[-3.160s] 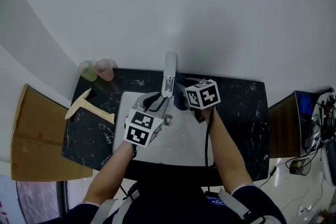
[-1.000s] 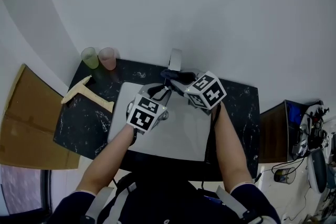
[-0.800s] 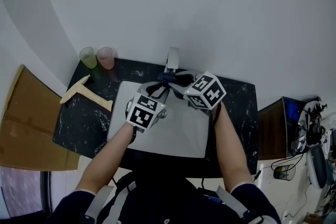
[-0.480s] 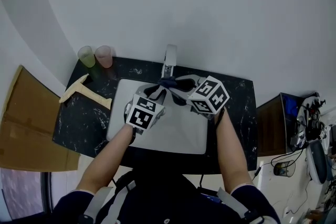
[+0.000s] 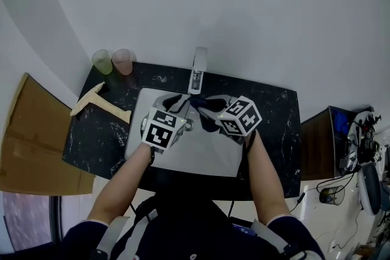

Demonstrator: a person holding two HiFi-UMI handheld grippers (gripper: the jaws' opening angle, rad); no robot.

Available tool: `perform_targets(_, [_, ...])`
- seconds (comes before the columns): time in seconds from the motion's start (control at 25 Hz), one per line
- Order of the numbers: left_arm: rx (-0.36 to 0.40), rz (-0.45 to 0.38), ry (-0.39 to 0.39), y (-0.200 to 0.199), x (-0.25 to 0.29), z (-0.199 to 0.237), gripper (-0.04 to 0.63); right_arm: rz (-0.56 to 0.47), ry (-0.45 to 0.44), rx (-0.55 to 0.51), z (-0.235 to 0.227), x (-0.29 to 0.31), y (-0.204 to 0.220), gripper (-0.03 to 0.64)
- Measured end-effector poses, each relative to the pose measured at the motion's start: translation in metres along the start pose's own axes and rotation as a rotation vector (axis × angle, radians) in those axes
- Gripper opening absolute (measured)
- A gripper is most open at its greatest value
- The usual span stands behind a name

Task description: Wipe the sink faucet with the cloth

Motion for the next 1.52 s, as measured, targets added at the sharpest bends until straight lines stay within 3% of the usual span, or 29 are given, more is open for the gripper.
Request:
perform_targets(0.2, [0.002, -0.040, 0.011, -0.018, 0.003, -0.007, 0.095, -0.060, 0.043, 0.043, -0.018, 0.009, 0.000, 0.087])
perform_targets(0.72, [-0.009, -0.023, -0.015, -0.018, 0.014, -0.007, 0.080, -0.210, 0.162, 0.181, -0.082, 0.019, -0.011, 0.087])
perform_targets(0.88, [-0.008, -0.018, -0.020, -0.019, 0.014, -0.008, 0.080, -0.181, 0.168, 0.185, -0.091, 0.030, -0.016, 0.087])
perform_targets(1.2, [0.013, 0.018, -0.078, -0.019, 0.014, -0.008, 0.080, -0.006, 0.214, 0.230, -0.098, 0.047, -0.004, 0.087])
perform_targets(1.52, [-0.027, 0.006, -0.079, -0.009, -0.004, -0.013, 0.080, -0.010, 0.180, 0.247, -0.073, 0.031, 0.011, 0.087])
Point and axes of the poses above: the fingertips, and each gripper's own axes: x forward along the fingers, z to its left, y out of its underside, the point moved 5 cm from there along -x, backward along the fingers, and after that the axes turned 9 degrees about -y, right-handed, at the moved point
